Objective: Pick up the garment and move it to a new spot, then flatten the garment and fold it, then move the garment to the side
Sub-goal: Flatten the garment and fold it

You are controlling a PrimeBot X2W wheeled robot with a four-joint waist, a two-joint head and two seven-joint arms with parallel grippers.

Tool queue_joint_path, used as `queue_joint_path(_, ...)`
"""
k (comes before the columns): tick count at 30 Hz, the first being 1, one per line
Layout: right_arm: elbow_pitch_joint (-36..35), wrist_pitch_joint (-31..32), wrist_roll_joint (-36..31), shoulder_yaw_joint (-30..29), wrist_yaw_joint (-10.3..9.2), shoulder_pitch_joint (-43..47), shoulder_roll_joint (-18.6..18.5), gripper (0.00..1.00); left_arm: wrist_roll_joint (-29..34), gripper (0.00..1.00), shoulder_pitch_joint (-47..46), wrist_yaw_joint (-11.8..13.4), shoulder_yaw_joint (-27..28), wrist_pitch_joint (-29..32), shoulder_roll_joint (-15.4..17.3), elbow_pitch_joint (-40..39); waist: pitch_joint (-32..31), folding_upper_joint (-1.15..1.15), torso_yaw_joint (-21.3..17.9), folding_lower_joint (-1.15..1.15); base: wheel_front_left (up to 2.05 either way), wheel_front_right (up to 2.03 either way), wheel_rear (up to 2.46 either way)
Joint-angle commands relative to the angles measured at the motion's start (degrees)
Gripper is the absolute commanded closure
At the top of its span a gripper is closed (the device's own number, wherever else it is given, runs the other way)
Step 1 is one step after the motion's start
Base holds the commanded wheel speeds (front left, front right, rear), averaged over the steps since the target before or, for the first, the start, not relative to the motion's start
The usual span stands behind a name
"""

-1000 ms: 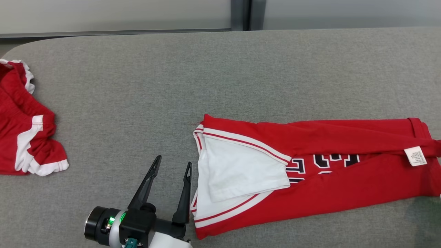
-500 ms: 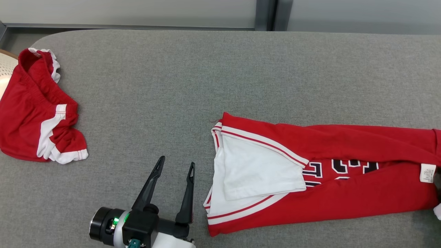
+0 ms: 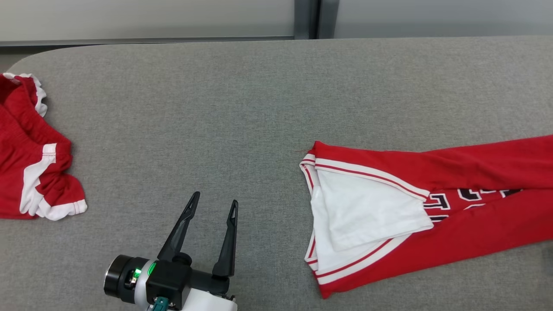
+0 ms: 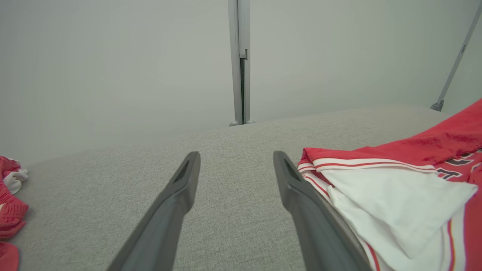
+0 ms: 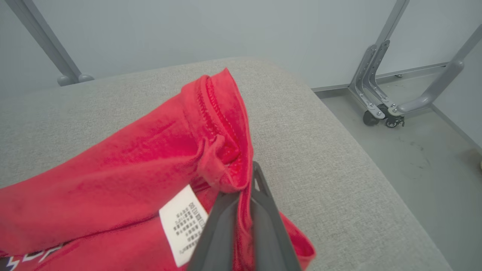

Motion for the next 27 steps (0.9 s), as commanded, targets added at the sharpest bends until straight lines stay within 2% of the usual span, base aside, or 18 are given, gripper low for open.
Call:
queue_joint_path(1, -2.10, -0.80, -1.49, -0.43, -0.14, -0.86, -1.70, 1.00, 0.64, 0.00, 0.71, -0.54, 0.83, -0.11, 0.13, 0.21, 0.02, 0.00, -1.20, 0.00, 0.00, 0.00, 0.00)
queue_joint_path(4, -6.28, -0.63, -3.35, -0.86, -0.14, -1.30, -3.13, 1.00, 1.10, 0.00, 0.80, -1.32, 1.38, -0.11, -0.07, 0.58, 0.10, 0.00, -2.42, 0.00, 0.00, 0.00, 0.00)
queue_joint_path(8, -15.35, 1.96, -5.20, 0.17, -0.13, 0.45, -1.09, 1.00, 1.83, 0.00, 0.25, -2.22, 2.02, -0.11, -0.53, 1.08, -0.07, 0.00, -3.33, 0.00, 0.00, 0.00, 0.00)
queue_joint_path(14, -31.96, 8.09, -10.09, 2.69, -0.10, 4.85, 6.84, 1.00, 2.38, 0.00, 0.73, -3.17, 2.62, -0.11, -1.13, 1.84, -0.77, 0.00, -3.72, 0.00, 0.00, 0.00, 0.00)
queue_joint_path(18, -39.95, 11.33, -14.66, 5.55, -0.09, 7.43, 12.87, 1.00, 2.77, 0.00, 0.83, -4.05, 2.35, -0.11, -1.50, 2.47, -1.30, 0.00, -2.95, 0.00, 0.00, 0.00, 0.00)
queue_joint_path(20, -42.31, 12.17, -16.25, 7.39, -0.09, 8.47, 15.63, 1.00, 3.02, 0.00, 0.77, -4.32, 2.30, -0.11, -1.64, 2.70, -1.64, 0.00, -2.35, 0.00, 0.00, 0.00, 0.00)
queue_joint_path(27, -44.30, 13.80, -19.36, 14.08, -0.09, 9.77, 20.78, 1.00, 3.42, 0.00, 1.26, -5.33, 2.22, -0.11, -2.01, 3.43, -2.67, 0.00, -0.48, 0.00, 0.00, 0.00, 0.00)
